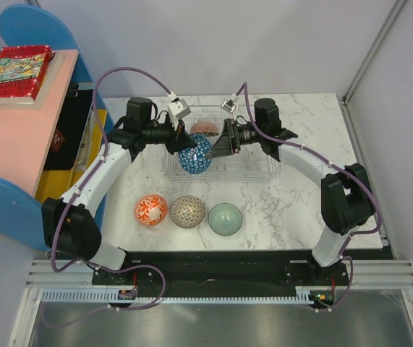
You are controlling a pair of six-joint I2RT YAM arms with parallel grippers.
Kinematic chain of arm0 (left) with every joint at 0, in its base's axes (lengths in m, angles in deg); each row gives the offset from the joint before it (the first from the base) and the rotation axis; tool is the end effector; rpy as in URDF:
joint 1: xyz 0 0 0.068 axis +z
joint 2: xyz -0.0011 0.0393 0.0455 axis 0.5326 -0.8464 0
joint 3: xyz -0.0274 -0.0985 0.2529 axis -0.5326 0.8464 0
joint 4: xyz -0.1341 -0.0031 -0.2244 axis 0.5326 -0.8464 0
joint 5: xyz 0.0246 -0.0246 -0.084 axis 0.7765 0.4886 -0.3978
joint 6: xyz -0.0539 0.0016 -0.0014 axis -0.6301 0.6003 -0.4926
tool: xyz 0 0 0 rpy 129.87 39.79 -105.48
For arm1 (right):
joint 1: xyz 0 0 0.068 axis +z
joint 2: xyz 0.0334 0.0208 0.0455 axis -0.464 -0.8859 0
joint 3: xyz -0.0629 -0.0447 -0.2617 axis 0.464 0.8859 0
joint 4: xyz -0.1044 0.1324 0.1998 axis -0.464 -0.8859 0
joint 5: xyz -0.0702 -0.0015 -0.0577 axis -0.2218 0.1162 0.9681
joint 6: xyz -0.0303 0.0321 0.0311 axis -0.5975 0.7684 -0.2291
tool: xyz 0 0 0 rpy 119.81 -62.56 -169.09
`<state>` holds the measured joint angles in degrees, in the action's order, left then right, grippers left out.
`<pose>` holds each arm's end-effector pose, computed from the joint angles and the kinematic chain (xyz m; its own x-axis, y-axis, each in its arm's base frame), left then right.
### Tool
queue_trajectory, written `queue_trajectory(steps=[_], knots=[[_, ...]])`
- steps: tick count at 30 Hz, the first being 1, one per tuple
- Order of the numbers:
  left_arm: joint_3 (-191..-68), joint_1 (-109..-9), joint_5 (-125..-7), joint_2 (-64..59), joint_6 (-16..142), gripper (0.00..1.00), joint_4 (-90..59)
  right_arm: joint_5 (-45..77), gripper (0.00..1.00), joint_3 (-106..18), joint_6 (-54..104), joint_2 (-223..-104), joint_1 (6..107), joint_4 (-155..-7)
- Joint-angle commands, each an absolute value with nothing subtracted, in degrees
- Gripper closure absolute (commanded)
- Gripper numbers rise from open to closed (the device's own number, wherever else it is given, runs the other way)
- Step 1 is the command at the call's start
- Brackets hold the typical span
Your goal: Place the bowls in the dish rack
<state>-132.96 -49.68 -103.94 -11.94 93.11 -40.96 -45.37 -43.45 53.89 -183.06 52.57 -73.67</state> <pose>0.3091 -0.1245 0.3393 -0.2478 0.3084 -0.9184 0.9104 0.3983 -0.1119 0.3464 0.1978 0.2925 -0.7917 -0.1396 -0.5948 -0.6045 0.0379 0.7957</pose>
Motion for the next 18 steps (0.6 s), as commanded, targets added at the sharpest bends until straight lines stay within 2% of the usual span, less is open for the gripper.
queue_trajectory(steps=[1,6,11,13,15,18], knots=[[-135.5,-50.0,-105.5,-10.8,93.9,0.98,-36.9,-47.9,0.14,-43.3,57.0,-183.1,53.0,-66.4],[-134.6,-50.0,-105.5,-10.6,93.7,0.98,-36.3,-47.7,0.16,-39.6,65.8,-182.8,52.9,-55.2],[-133.9,-50.0,-105.1,-9.9,93.7,0.98,-35.2,-47.7,0.20,-38.6,67.1,-183.3,52.9,-53.9],[-133.6,-50.0,-105.1,-9.7,93.6,0.98,-35.0,-47.7,0.20,-37.4,71.6,-183.4,53.0,-48.2],[-133.3,-49.9,-105.1,-9.7,93.6,0.98,-34.8,-47.7,0.20,-35.7,75.4,-183.5,52.8,-40.4],[-132.9,-50.0,-105.3,-9.7,93.5,0.98,-34.8,-47.4,0.16,-35.2,78.9,-183.6,52.9,-36.9]])
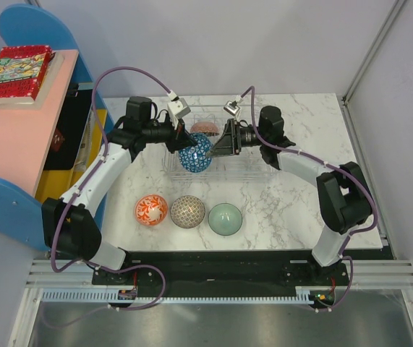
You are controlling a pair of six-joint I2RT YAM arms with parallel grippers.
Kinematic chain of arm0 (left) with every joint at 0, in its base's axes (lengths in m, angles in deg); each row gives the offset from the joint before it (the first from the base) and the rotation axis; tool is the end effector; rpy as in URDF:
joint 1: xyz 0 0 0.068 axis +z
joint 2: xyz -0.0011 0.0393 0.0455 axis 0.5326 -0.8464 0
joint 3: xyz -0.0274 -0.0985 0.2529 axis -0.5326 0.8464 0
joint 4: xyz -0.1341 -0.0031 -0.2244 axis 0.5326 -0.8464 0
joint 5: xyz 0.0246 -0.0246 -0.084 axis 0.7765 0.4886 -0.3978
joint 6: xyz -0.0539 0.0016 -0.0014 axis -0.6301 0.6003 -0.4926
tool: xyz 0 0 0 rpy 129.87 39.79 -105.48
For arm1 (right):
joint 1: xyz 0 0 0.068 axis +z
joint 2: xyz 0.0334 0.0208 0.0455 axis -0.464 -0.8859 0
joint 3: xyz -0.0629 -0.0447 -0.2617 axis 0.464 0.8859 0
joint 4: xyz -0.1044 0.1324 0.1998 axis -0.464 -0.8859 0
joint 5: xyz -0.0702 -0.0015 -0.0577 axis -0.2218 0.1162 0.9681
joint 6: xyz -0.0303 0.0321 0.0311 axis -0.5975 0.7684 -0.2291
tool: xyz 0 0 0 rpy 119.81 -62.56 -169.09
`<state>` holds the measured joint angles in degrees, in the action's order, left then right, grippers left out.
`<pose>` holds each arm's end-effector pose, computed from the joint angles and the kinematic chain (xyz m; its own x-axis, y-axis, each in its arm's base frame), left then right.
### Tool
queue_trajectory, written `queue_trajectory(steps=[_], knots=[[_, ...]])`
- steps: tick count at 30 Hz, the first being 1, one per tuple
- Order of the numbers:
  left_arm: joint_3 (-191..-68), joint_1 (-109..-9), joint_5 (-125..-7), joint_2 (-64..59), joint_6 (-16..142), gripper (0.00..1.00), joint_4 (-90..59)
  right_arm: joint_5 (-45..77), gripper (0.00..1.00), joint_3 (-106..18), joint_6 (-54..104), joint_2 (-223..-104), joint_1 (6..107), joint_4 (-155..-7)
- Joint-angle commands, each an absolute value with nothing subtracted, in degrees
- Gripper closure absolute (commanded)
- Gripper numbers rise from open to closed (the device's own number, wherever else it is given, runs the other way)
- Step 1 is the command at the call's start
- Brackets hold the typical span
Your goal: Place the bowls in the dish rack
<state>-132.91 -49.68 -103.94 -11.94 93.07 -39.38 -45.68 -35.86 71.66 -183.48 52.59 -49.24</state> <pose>0.3105 -0.1250 0.3413 -0.2249 0.3007 -0.9268 0.9128 0.3977 -0.0925 0.3432 0.1966 0.2826 -0.8218 -0.0719 -0.5653 -0.5646 -0.0320 0.8248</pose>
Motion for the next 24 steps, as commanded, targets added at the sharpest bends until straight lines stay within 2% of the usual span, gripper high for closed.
queue_trajectory(steps=[1,8,11,14,17,18,20,21,23,24], knots=[[-132.7,-49.9,-105.3,-9.5,93.5,0.98,-34.8,-47.4,0.15,-35.2,78.9,-183.7,53.0,-36.9],[-131.5,-50.0,-105.3,-9.2,93.3,0.98,-33.8,-47.4,0.16,-34.8,80.3,-183.5,52.9,-34.9],[-131.3,-50.0,-105.4,-9.4,93.2,0.98,-33.6,-47.2,0.19,-34.5,80.3,-183.3,52.9,-34.5],[-131.2,-50.0,-105.4,-9.4,93.0,0.98,-33.5,-47.0,0.28,-34.5,80.3,-183.2,52.9,-34.4],[-131.2,-50.0,-105.4,-9.5,92.7,0.98,-33.4,-46.4,0.49,-34.4,80.3,-183.2,52.9,-34.4],[-131.2,-50.0,-105.7,-9.5,92.7,0.98,-33.4,-46.2,0.67,-34.3,80.3,-183.2,52.9,-34.4],[-131.4,-50.1,-105.8,-9.6,92.7,0.98,-33.5,-45.6,0.87,-34.3,80.0,-183.2,52.9,-35.0],[-131.4,-50.1,-105.6,-9.5,92.6,0.88,-33.5,-45.5,1.00,-34.5,78.7,-183.1,52.9,-35.8],[-131.2,-50.0,-105.5,-9.6,92.6,0.66,-33.5,-44.5,1.00,-35.1,75.7,-182.8,52.9,-41.3],[-131.1,-50.0,-105.0,-9.5,92.6,0.42,-33.6,-44.0,1.00,-35.3,73.9,-182.8,52.9,-43.4]])
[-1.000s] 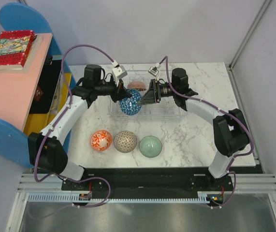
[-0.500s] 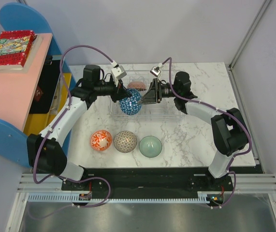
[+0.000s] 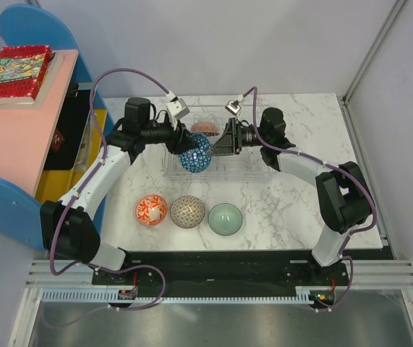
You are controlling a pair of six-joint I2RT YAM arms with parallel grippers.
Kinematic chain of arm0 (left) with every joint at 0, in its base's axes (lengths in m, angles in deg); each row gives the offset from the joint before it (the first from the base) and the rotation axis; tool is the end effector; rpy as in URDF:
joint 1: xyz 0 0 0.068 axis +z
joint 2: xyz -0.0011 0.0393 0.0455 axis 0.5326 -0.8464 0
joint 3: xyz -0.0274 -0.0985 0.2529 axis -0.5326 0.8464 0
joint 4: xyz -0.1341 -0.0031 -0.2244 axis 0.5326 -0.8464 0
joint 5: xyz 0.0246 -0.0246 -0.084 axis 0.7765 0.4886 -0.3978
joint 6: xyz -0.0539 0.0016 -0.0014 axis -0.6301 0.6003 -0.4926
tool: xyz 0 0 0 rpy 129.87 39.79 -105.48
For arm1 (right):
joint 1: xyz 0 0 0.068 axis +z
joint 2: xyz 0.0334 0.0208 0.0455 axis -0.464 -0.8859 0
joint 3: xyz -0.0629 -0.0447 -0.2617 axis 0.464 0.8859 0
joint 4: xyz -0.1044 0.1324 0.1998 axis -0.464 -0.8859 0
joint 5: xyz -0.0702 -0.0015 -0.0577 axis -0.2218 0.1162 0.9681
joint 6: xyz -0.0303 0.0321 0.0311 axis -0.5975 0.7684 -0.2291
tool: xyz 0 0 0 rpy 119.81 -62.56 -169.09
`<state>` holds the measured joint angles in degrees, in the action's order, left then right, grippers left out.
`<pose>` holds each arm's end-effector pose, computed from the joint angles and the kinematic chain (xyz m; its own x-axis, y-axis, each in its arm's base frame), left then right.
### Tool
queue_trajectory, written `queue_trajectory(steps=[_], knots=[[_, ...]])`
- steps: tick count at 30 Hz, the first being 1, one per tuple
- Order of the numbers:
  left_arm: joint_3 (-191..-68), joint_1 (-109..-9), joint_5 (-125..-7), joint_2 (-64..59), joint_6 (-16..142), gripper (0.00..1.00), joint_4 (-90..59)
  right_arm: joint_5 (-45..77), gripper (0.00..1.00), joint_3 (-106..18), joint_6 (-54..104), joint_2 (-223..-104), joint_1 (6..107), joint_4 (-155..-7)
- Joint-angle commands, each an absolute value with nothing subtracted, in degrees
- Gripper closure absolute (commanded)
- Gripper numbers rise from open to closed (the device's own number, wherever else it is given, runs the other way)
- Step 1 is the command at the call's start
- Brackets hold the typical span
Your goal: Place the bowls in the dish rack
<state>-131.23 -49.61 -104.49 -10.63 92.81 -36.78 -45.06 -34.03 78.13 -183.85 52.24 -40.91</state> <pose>0.3066 -0.1236 0.3425 -0.1938 0.2851 -0.9387 0.9176 0.3913 -0.0706 0.3431 0.1937 0.2825 -0.8314 -0.0376 -0.5544 -0.5524 -0.0536 0.8319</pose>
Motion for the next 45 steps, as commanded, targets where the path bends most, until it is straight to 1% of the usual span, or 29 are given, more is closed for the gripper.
queue_trajectory(steps=[1,3,4,7,9,12,13,16,19,20,24,26,28,35,38,45], knots=[[-130.8,-49.9,-104.7,-9.4,92.7,0.29,-33.6,-42.6,1.00,-36.0,69.3,-182.2,52.9,-49.2],[-130.4,-49.8,-103.8,-9.3,92.7,0.01,-33.7,-41.3,1.00,-37.0,65.0,-181.9,52.7,-54.6],[-130.2,-49.7,-103.3,-9.0,92.7,0.00,-33.7,-39.8,1.00,-38.2,60.7,-181.8,52.7,-60.1],[-129.1,-48.2,-103.2,-8.1,92.4,0.00,-33.8,-38.3,1.00,-39.8,56.7,-181.6,51.8,-65.4],[-128.6,-46.8,-104.3,-7.1,91.5,0.00,-33.8,-36.6,1.00,-39.9,55.4,-180.9,50.9,-66.3],[-128.3,-42.9,-103.9,-5.0,90.3,0.00,-35.9,-33.3,1.00,-41.9,50.3,-180.0,50.1,-72.6],[-128.3,-40.5,-104.2,-4.4,90.3,0.00,-36.6,-32.4,1.00,-43.5,48.2,-179.8,49.8,-76.8],[-125.9,-35.7,-103.8,-1.6,90.5,0.00,-38.4,-25.3,1.00,-48.2,37.9,-178.9,49.4,-88.7],[-123.4,-32.3,-103.2,0.0,91.8,0.00,-41.2,-16.0,1.00,-52.8,29.3,-179.3,49.6,-96.7],[-123.0,-30.1,-104.2,0.1,93.2,0.00,-42.3,-14.1,1.00,-53.6,27.7,-179.5,49.7,-97.6],[-121.7,-26.9,-102.0,-0.7,94.7,0.00,-45.8,-5.8,1.00,-58.3,20.1,-181.2,50.2,-102.9],[-120.0,-24.7,-103.5,-1.1,95.1,0.00,-46.0,-0.2,1.00,-60.1,16.8,-182.5,51.4,-106.9],[-118.3,-24.0,-104.3,-1.5,95.7,0.00,-46.0,6.3,1.00,-62.6,12.3,-183.1,52.6,-110.3],[-115.2,-23.2,-105.6,-1.0,96.0,0.00,-43.9,20.5,1.00,-65.9,3.9,-184.3,58.9,-113.9],[-114.0,-23.1,-105.3,0.1,95.6,0.00,-42.8,23.4,1.00,-67.4,0.7,-185.6,61.6,-116.1],[-112.2,-22.9,-105.2,1.6,94.5,0.00,-41.0,26.0,1.00,-70.0,-1.3,-189.1,63.8,-117.8]])
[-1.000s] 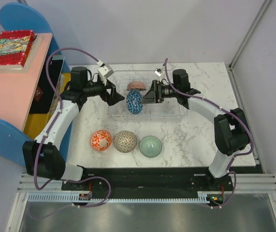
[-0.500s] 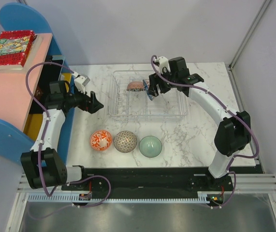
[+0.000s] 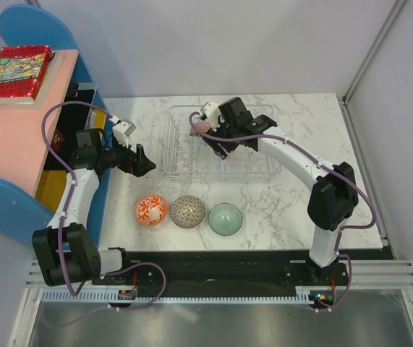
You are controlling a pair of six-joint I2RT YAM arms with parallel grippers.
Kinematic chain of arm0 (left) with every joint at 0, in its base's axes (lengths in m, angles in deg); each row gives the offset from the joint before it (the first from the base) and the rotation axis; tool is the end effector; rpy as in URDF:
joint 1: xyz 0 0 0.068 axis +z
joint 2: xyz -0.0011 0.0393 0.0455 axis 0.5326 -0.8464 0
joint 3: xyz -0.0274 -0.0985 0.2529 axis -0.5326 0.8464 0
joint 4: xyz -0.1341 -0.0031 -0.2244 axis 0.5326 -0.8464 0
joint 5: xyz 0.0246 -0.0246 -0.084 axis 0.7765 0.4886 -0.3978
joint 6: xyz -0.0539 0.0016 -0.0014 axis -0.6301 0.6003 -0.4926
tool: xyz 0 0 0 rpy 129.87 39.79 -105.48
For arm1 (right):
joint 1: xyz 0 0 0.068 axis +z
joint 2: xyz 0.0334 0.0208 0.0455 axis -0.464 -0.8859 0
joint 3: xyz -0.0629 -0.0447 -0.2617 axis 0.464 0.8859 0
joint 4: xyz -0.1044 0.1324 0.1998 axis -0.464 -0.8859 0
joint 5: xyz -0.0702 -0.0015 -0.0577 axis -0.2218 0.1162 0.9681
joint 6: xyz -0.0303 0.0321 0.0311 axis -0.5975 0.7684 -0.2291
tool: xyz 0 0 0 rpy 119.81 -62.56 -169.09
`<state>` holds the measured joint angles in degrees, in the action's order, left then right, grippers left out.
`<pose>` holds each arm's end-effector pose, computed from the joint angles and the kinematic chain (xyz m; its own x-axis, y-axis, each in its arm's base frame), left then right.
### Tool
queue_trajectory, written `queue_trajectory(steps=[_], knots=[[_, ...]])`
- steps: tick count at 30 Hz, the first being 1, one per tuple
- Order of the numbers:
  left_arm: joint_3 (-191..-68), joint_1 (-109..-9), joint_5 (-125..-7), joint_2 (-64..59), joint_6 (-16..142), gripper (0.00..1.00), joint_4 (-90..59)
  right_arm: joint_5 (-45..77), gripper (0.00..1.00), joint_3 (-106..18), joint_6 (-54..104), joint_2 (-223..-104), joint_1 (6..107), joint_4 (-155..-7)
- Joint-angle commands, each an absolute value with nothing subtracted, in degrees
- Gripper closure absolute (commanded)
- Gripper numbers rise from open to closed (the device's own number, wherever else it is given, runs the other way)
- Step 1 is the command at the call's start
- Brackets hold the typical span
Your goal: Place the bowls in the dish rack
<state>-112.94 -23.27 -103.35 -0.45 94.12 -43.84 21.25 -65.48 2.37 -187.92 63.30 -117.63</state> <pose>0.2686 0.0162 0.2768 -0.5235 0.1543 -0.8379 0.6052 0.7596 -0.2383 0.3391 0.2453 0.3123 -0.3912 -0.6180 -0.6819 -0.7435 0.6489 -0.1615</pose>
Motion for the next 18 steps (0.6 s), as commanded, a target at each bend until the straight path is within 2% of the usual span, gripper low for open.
queue_trajectory(steps=[1,11,18], knots=[[-112.2,-22.9,-105.2,1.7,94.4,0.00,-40.9,26.3,1.00,-70.5,-1.6,-190.0,64.2,-118.1],[-111.0,-22.6,-104.9,2.0,94.1,0.00,-39.8,26.9,1.00,-75.5,-2.6,-194.5,66.8,-120.8],[-110.7,-22.6,-105.3,1.8,94.0,0.00,-39.5,31.8,1.00,-76.1,-3.9,-194.1,68.3,-120.7]])
